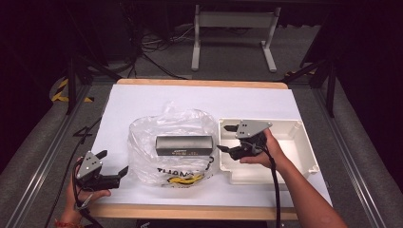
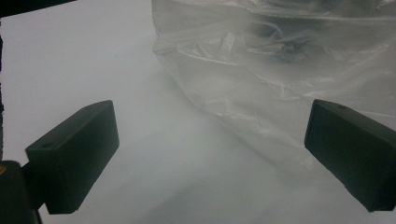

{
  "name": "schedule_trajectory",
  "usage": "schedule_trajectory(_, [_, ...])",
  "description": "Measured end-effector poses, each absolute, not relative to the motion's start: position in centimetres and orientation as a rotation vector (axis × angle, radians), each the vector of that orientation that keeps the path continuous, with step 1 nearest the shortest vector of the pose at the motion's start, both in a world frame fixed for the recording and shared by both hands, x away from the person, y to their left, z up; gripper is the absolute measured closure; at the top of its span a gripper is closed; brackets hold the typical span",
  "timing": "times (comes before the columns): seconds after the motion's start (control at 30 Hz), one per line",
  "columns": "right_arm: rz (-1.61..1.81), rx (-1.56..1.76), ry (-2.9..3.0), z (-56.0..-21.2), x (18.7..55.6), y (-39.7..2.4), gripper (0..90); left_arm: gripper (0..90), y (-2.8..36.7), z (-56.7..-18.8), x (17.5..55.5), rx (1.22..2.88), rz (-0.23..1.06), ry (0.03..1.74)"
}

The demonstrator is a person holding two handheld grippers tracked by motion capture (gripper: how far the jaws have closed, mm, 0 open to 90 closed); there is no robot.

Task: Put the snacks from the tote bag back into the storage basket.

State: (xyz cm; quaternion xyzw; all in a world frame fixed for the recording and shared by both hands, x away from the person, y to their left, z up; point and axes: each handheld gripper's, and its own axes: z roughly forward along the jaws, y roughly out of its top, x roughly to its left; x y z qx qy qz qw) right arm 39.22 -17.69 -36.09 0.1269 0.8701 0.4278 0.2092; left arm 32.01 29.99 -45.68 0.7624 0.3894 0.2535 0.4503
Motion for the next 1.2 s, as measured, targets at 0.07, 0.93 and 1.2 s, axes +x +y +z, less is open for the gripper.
schedule_trajectory(0.07, [1.184, 0.346, 2.433, -36.0, 39.4, -17.5, 31.3, 3.8, 29.9, -45.7, 32.1, 1.889, 0.626, 0.959])
schedule_trajectory(0.93, [0.888, 0.086, 2.772, -36.5, 44.3, -10.7, 34.0, 3.8, 29.9, -45.5, 31.3, 1.885, 0.631, 0.95])
schedule_trajectory(1.2, [0.753, 0.035, 2.85, -37.2, 45.0, -8.8, 33.0, 3.8, 30.0, -45.5, 31.0, 1.883, 0.634, 0.957])
